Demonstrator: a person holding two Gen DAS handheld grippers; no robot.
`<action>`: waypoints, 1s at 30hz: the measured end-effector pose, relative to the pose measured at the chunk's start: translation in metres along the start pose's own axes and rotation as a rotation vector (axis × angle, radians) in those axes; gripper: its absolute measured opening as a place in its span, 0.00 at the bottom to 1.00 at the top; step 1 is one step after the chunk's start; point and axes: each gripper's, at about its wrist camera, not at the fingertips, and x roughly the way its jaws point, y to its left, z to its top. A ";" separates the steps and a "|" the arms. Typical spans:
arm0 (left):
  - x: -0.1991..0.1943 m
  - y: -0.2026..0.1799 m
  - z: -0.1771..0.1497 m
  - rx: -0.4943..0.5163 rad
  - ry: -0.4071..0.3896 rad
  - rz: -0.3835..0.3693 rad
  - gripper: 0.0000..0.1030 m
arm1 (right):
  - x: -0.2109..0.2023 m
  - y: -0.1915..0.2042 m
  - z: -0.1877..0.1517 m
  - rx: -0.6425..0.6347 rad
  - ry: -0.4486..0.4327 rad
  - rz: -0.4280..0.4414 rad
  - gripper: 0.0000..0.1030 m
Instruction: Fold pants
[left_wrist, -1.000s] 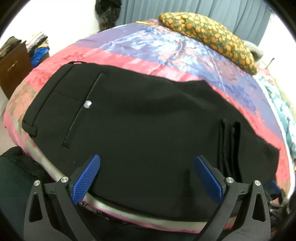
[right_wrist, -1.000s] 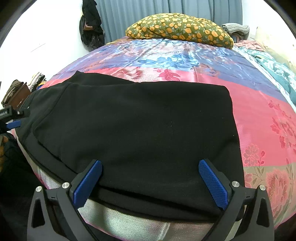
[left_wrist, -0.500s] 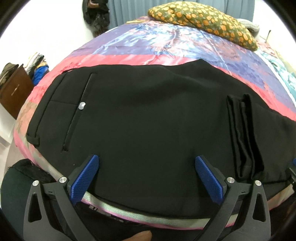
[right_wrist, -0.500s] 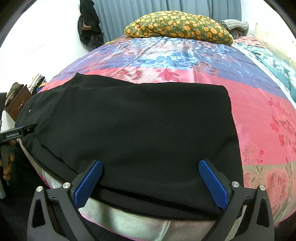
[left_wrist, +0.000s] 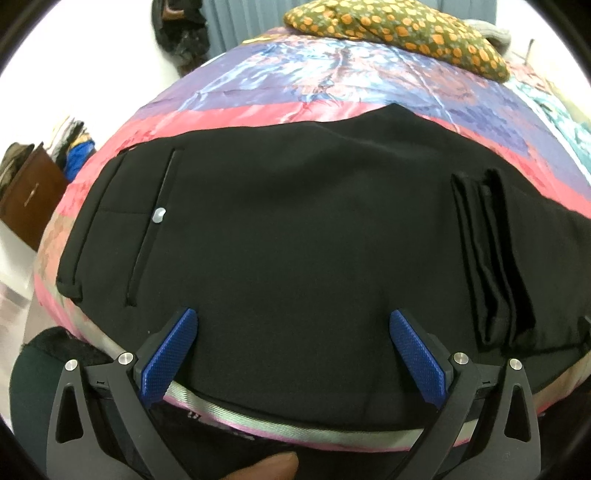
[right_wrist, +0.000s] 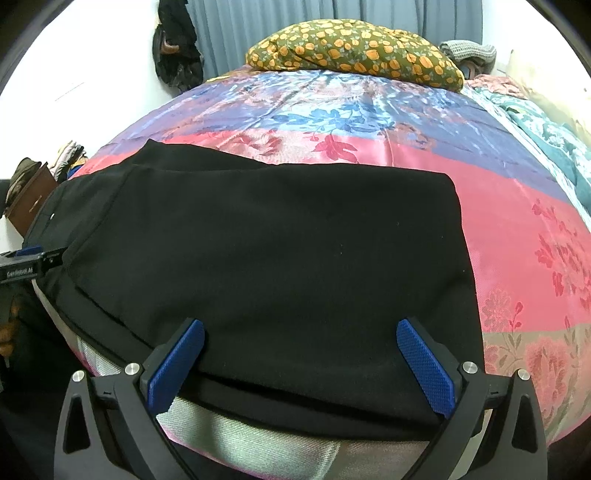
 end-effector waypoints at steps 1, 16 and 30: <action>0.000 -0.001 -0.001 0.005 -0.003 0.003 1.00 | 0.000 0.001 0.001 0.002 0.005 -0.006 1.00; -0.020 0.005 0.002 -0.029 -0.062 -0.067 1.00 | -0.066 -0.008 0.004 0.019 -0.246 -0.174 1.00; -0.050 0.093 0.032 -0.162 -0.133 -0.071 1.00 | -0.090 -0.015 0.001 -0.007 -0.296 -0.270 1.00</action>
